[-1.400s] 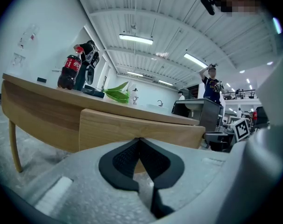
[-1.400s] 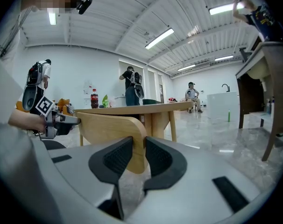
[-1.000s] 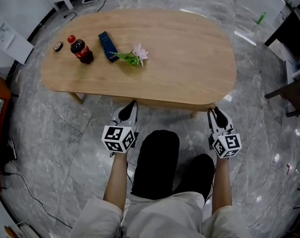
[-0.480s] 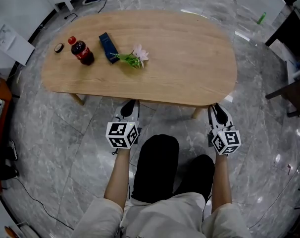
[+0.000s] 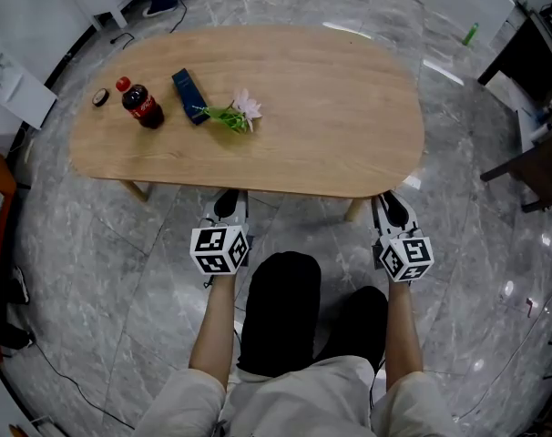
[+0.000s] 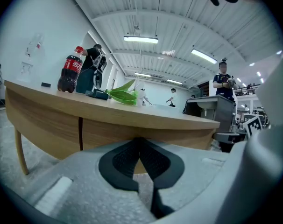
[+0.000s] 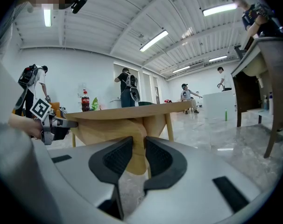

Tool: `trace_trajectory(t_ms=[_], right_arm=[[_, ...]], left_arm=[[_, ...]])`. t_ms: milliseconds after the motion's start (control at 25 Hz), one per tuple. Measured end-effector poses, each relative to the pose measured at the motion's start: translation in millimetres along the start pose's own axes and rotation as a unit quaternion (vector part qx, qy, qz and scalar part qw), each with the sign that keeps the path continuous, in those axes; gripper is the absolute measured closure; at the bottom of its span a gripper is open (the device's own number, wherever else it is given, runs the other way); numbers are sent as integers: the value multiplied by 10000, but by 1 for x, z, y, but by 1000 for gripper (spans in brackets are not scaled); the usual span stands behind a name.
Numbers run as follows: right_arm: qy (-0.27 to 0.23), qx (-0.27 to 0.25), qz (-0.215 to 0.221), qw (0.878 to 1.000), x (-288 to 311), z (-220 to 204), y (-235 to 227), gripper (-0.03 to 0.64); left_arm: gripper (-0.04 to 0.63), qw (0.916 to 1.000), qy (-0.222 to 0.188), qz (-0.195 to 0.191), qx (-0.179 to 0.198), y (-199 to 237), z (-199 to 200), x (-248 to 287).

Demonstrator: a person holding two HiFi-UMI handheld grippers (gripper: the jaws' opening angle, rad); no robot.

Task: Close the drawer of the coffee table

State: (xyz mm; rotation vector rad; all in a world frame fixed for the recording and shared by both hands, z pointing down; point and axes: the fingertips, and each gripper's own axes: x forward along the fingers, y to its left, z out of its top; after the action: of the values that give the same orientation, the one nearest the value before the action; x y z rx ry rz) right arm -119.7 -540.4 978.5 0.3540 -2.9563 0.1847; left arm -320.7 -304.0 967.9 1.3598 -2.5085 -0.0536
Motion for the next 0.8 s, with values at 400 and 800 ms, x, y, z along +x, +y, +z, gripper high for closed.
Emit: trace_trajectory(t_ms=[400,800], right_arm=[[77,189,-61,9998,-3,-9,4,517],[114,-16,-4,9999,-16,-9,28,588]], left_arm=[[586,9998,147,122,-17,2,-8,-9],[586,9996,-153,-38,244,-10,14,-57]])
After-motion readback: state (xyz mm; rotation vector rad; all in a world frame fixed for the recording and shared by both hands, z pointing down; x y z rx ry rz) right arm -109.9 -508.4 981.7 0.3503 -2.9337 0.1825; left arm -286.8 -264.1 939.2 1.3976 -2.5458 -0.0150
